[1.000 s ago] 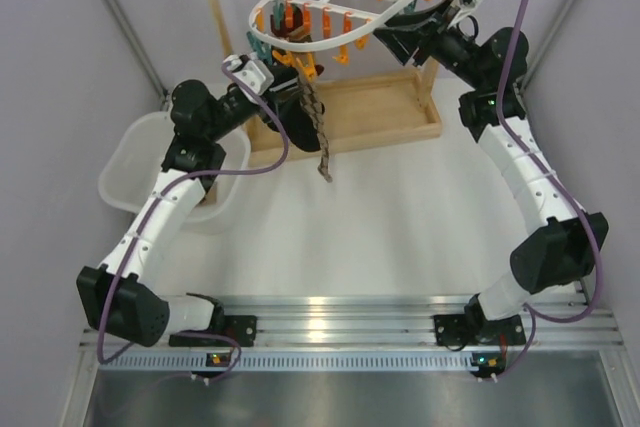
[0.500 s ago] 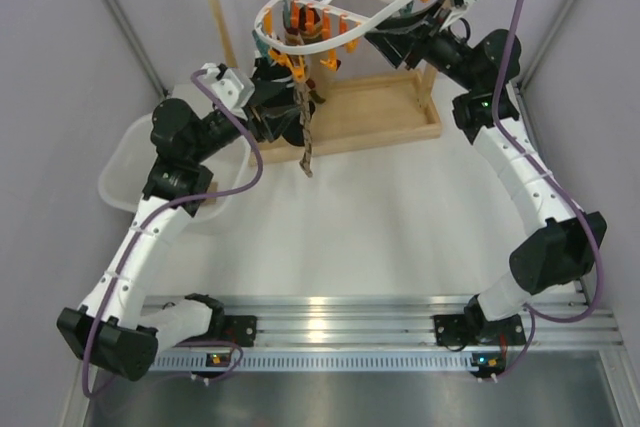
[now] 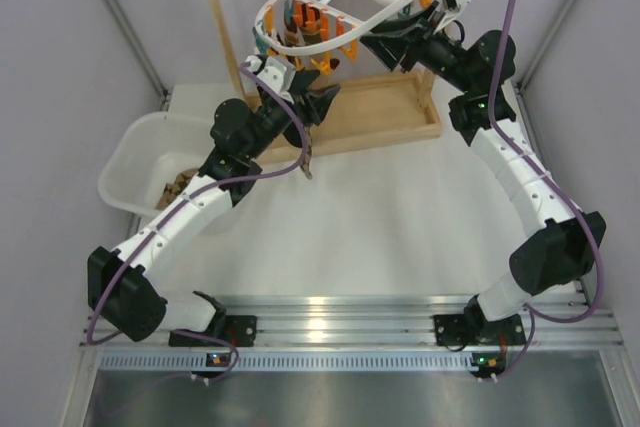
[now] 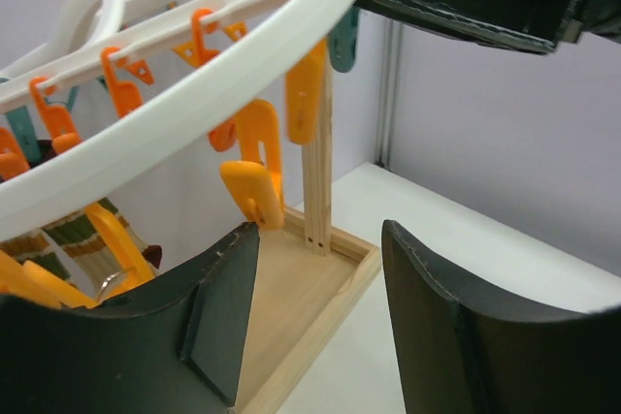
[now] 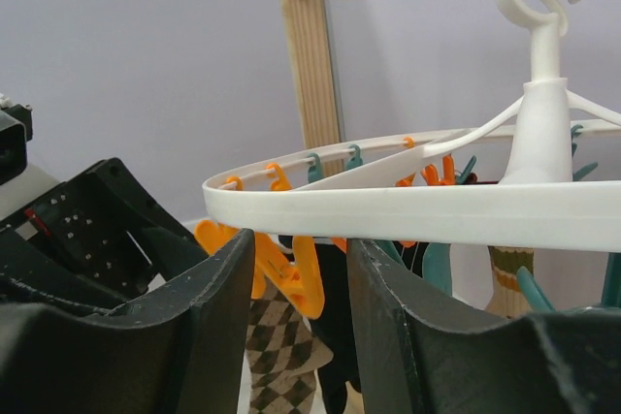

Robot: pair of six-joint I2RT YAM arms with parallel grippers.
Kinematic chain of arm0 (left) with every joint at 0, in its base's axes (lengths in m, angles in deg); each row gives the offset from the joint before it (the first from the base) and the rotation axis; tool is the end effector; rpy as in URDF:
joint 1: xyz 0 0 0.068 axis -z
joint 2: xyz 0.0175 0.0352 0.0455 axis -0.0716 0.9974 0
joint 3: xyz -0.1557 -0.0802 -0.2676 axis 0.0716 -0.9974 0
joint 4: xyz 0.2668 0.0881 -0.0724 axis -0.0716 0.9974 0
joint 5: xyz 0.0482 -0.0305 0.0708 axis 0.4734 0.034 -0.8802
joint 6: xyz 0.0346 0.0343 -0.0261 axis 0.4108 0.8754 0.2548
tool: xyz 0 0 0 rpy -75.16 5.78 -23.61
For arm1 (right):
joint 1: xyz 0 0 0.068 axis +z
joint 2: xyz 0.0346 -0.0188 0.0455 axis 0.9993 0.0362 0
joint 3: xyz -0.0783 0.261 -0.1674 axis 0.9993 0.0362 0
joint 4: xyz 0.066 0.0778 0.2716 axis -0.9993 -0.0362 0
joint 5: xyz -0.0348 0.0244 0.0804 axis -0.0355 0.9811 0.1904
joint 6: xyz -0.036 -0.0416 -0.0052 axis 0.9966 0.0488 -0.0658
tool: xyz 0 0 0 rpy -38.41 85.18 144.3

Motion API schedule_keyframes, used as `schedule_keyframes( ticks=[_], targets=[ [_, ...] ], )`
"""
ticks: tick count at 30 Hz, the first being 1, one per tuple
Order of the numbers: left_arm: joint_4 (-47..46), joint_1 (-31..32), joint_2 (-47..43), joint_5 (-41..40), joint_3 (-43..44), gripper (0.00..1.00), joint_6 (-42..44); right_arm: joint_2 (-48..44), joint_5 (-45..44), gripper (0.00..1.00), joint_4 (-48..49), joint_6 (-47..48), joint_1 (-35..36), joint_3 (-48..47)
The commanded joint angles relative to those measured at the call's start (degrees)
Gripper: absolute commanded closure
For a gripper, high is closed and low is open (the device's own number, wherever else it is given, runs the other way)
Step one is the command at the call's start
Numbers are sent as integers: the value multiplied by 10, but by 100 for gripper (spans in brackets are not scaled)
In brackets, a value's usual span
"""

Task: Clip the socks to the hanger
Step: Open the clamp at the hanger.

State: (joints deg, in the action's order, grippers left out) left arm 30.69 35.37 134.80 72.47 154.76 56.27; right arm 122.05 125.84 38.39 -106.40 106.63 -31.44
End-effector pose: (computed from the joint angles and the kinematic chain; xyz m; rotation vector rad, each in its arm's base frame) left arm 0.2766 -0.1793 0.4747 0.5335 1.1902 -0.6817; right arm 0.3545 0.1453 0.5447 -0.5933 1.1373 1.0322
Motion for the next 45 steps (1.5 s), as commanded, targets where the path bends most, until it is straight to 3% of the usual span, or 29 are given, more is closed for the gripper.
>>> schedule_keyframes(
  ticks=[1,4,16,21,30,34,41,45],
  targets=[
    [-92,3,19,-73,-4,41,-16,-30,-9,58,11,11,8,-5],
    [-112,3,34,-59,-4,36,12,-29,-11,58,11,12,9,-7],
    [-167,3,73,-102,7,42,-9,-20,-13,58,7,15,12,-16],
    [-175,3,57,-88,-2,60,5,-18,-13,58,1,17,13,-20],
    [-189,4,55,-62,-2,63,16,-12,-13,57,-4,20,16,-27],
    [-186,4,50,-42,-6,79,22,-9,-14,56,-10,22,18,-31],
    [-166,5,25,-9,-27,99,75,-23,-15,55,-41,19,23,-30],
    [-162,4,18,8,-31,100,99,-50,-2,56,-50,28,23,14]
  ],
)
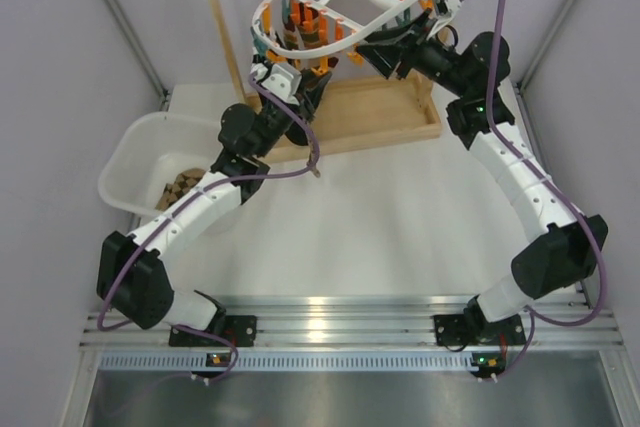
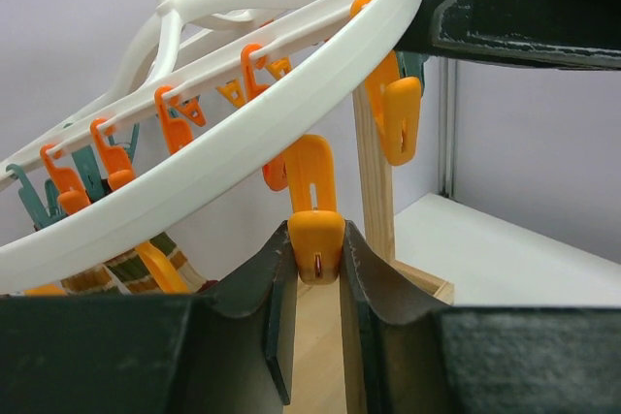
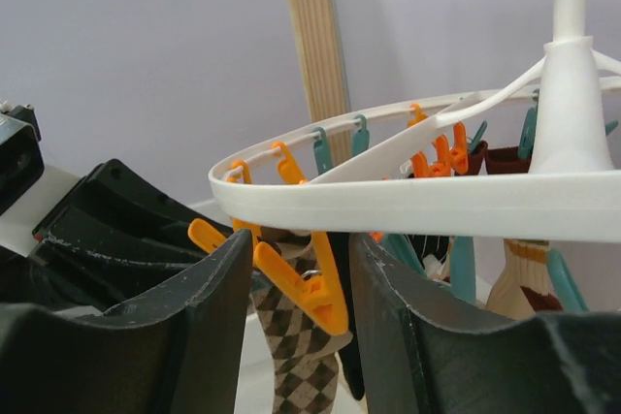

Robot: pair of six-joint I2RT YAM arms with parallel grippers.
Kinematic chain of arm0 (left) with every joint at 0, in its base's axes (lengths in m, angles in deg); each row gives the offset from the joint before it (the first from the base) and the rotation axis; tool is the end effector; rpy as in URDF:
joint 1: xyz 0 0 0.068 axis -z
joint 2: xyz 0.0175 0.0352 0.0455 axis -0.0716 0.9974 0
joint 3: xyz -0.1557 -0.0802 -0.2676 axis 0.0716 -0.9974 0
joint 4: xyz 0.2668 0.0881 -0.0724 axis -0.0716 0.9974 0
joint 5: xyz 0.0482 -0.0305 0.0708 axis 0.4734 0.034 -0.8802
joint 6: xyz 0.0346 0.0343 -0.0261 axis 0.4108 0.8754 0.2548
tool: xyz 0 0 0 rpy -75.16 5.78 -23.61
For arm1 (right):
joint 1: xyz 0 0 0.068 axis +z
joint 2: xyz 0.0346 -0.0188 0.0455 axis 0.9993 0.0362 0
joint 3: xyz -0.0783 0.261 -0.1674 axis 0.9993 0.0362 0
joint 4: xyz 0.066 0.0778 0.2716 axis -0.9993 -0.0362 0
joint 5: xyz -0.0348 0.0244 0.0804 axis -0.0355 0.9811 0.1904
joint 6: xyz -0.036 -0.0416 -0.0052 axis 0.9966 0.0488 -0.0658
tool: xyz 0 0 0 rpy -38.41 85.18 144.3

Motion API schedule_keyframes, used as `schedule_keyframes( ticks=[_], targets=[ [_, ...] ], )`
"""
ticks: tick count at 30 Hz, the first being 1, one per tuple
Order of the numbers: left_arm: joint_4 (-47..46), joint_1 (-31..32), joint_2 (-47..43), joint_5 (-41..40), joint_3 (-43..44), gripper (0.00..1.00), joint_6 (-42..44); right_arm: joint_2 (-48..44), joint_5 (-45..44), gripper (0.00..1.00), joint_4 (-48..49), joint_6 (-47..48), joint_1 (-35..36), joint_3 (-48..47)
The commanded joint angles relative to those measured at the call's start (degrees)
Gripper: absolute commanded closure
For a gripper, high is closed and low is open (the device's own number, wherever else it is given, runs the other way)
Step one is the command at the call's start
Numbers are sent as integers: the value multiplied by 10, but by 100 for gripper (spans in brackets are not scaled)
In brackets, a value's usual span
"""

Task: Clip the socks to the hanger
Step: Open the clamp at the hanger.

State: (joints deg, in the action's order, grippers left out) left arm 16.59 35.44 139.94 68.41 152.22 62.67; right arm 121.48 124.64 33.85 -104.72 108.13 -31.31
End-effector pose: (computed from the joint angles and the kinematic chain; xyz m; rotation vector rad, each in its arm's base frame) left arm 0.2986 -0.1901 0.4543 0.5076 1.0610 -0.5445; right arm 0.3506 0.1540 0.5402 -0.5936 1.1948 1.0334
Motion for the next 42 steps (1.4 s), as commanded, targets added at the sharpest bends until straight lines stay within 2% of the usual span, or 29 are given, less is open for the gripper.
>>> schedule_keyframes(
  ticks=[1,7,13,19,22,26,32,42],
  targets=[
    [-22,4,-35,54,-10,100,41,-49,18,56,-8,13,9,18],
    [-30,4,-41,59,-18,100,68,-91,96,51,26,-21,9,62],
    [-32,4,-46,73,-25,100,85,-97,148,60,60,-12,24,81],
    [-32,4,-49,78,-26,100,92,-87,98,62,25,125,78,85],
    [-30,4,-47,77,-22,100,92,-75,57,62,44,151,94,98],
    [-25,4,-46,77,-17,100,92,-64,-2,59,67,157,102,101],
    [-20,4,-44,77,-13,100,95,-51,-44,47,86,163,113,105],
    [-19,5,-38,78,-8,100,98,-31,-67,43,111,147,126,106]
  ],
)
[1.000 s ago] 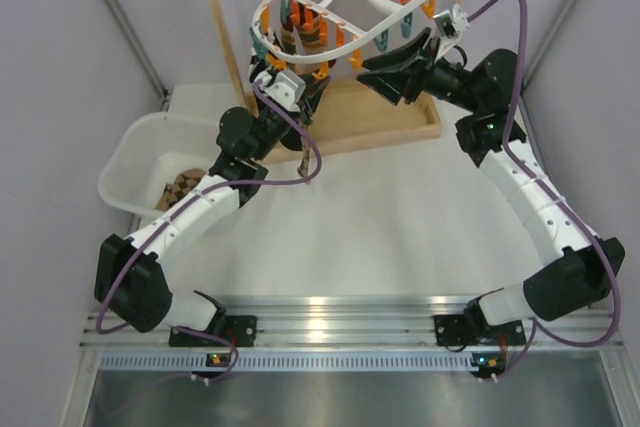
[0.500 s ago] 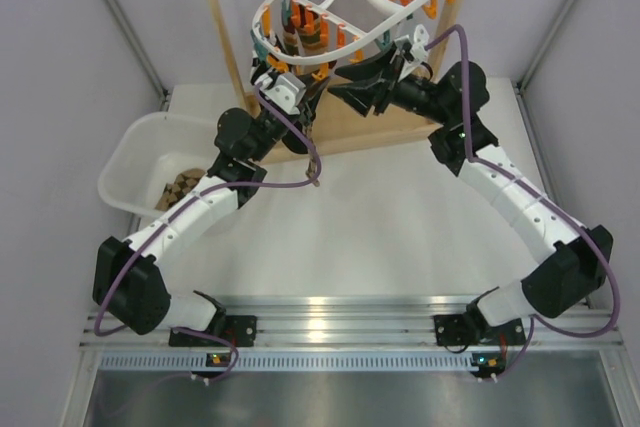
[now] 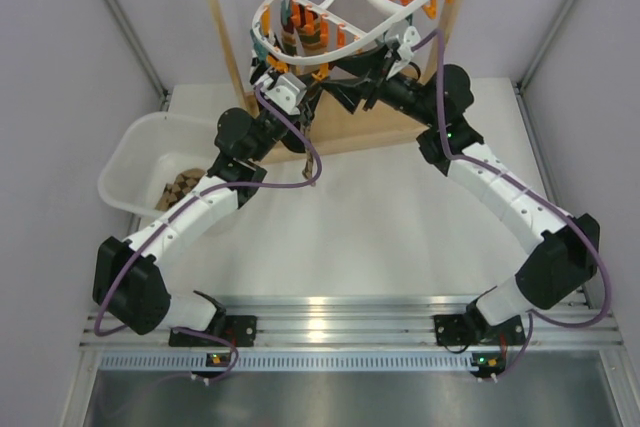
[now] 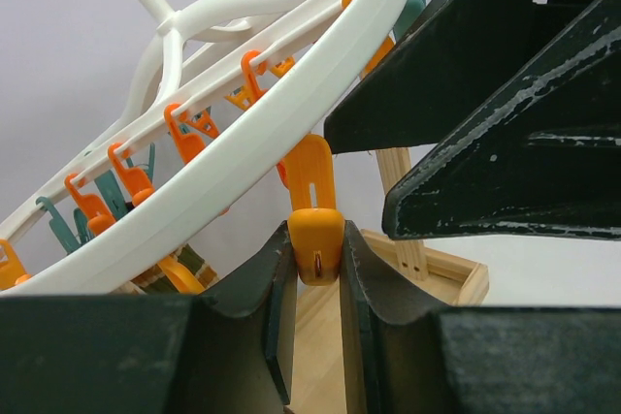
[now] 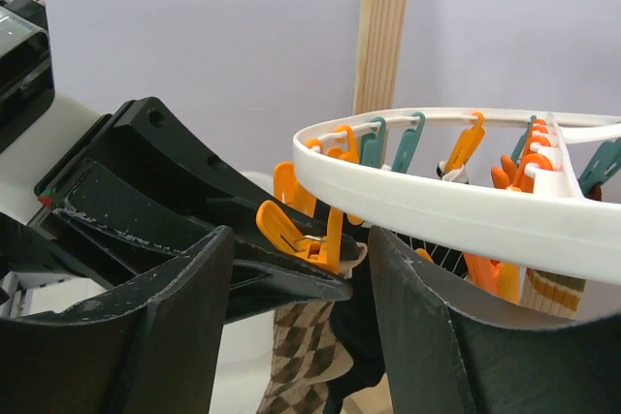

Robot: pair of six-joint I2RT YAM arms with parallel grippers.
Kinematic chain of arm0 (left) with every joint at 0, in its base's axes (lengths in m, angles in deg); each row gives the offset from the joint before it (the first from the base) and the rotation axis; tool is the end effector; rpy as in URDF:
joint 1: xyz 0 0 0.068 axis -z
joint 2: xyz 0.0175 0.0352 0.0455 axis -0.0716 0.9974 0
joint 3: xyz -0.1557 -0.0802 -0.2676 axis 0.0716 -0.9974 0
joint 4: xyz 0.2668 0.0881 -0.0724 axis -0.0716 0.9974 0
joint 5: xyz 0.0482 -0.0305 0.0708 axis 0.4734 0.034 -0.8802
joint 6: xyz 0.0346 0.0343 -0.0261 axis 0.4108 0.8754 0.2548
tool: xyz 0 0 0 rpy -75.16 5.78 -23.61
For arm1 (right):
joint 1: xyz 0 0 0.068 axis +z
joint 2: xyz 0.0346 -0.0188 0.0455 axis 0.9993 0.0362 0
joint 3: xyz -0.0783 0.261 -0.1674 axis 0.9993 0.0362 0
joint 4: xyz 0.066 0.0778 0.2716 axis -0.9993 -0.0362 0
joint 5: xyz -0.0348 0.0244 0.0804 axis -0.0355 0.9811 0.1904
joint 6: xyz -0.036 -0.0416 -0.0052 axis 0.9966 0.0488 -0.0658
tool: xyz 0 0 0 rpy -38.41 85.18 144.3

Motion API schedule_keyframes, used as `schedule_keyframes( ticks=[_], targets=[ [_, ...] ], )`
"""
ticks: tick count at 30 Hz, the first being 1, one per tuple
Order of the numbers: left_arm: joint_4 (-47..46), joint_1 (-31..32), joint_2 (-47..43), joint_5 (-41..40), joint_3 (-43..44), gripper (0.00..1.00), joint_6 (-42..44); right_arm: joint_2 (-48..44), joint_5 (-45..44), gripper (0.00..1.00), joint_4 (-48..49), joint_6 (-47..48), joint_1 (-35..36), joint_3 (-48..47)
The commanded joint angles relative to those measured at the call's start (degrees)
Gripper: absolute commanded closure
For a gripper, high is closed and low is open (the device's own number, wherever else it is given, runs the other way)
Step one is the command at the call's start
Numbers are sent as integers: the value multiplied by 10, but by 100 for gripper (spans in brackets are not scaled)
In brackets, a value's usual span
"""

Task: Clip the socks to the hanger
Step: Open the clamp at the hanger.

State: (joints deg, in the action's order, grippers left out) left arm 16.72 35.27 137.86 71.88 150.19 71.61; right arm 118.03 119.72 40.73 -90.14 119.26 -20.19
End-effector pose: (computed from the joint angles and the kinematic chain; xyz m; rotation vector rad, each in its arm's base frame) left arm 0.2881 -0.1852 0.4523 0.6338 0.9924 -0.4387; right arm 0.3080 0.2119 0.5018 -0.7644 1.0656 0.9386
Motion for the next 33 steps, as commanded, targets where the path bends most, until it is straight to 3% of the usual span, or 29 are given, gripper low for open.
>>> schedule_keyframes(
  ticks=[1,4,12,22,28,31,33],
  targets=[
    [-20,7,-17,45,12,100,9,6,-19,42,40,4,17,-7],
    [-18,7,-16,47,13,100,8,10,-30,38,35,8,23,-14],
    [-14,7,-15,50,12,100,17,23,-33,37,29,21,34,-26],
    [-12,7,-13,46,13,100,27,40,-54,44,7,37,44,-51],
    [-9,7,-13,45,14,100,27,39,-73,65,0,41,44,-54],
    [-4,7,-16,44,12,93,26,42,-73,79,-4,36,44,-62],
    [4,7,-22,45,8,83,28,43,-75,90,-7,30,44,-66]
  ],
)
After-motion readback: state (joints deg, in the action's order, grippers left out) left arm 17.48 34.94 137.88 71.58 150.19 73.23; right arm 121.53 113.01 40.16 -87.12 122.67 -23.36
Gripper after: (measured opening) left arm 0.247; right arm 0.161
